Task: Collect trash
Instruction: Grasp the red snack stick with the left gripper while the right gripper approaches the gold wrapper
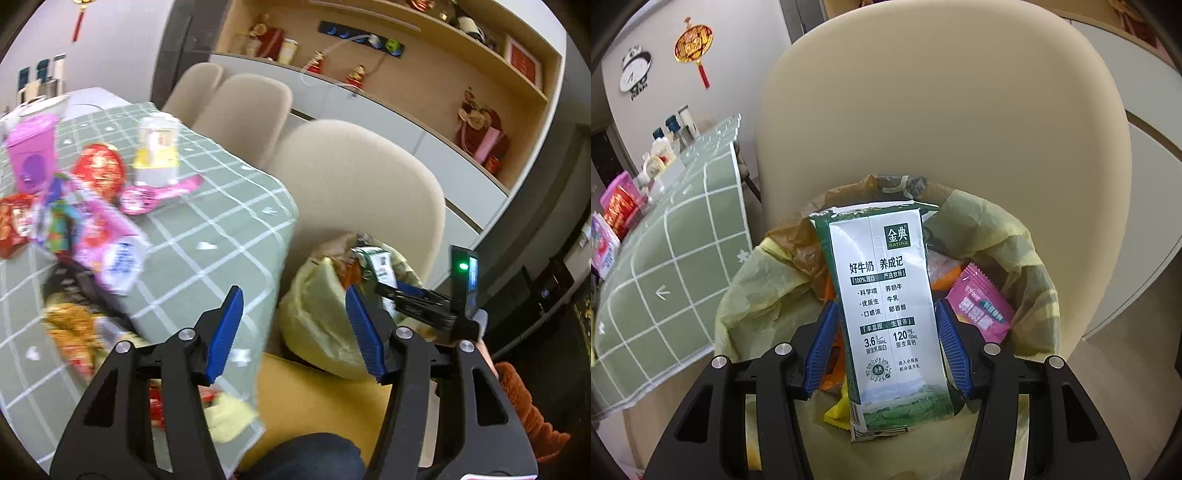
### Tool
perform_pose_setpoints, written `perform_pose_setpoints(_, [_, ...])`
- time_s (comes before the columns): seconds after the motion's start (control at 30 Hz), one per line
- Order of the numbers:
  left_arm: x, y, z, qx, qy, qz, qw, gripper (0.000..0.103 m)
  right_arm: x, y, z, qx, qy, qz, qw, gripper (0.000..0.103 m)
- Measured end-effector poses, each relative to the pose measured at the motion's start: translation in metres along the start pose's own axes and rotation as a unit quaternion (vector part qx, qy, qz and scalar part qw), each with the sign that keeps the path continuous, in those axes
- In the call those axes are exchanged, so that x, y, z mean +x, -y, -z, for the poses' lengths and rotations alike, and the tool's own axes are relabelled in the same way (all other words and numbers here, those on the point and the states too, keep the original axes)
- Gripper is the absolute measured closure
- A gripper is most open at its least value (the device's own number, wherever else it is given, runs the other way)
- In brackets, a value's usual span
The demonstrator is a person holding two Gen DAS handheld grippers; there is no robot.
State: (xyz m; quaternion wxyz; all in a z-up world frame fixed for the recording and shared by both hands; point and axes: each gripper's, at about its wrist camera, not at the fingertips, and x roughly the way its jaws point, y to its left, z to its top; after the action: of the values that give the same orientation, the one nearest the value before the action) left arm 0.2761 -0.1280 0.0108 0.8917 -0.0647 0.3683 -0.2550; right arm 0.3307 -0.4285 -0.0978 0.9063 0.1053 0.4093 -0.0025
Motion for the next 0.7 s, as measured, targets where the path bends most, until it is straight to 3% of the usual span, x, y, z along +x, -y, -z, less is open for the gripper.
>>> perform_pose_setpoints(0.13, [-0.022, -0.021, 0.001, 0.008, 0.009, -0.022, 0.9997, 0.045, -0.024, -0.01, 0.001, -0.012, 0.028, 0.027, 0.999, 0.046])
perform_pose_setpoints(0.23, [-0.04, -0.043, 0.003, 0.013, 0.012, -0.04, 0.999, 0.045, -0.045, -0.023, 0.0, -0.019, 0.051, 0.016, 0.998, 0.046])
perform_pose_setpoints(0.33, [-0.063, -0.075, 0.004, 0.005, 0.03, -0.074, 0.9968, 0.045, -0.07, -0.048, -0.004, -0.04, 0.08, -0.015, 0.996, 0.046])
perform_pose_setpoints(0.53, [-0.113, -0.15, -0.004, -0.036, 0.081, -0.139, 0.9863, 0.045, -0.09, -0.105, -0.002, -0.075, 0.094, -0.069, 0.99, 0.046])
perform_pose_setpoints(0.7, [-0.132, -0.215, -0.009, -0.073, 0.089, -0.18, 0.977, 0.045, -0.086, -0.155, -0.002, -0.109, 0.071, -0.118, 0.984, 0.046])
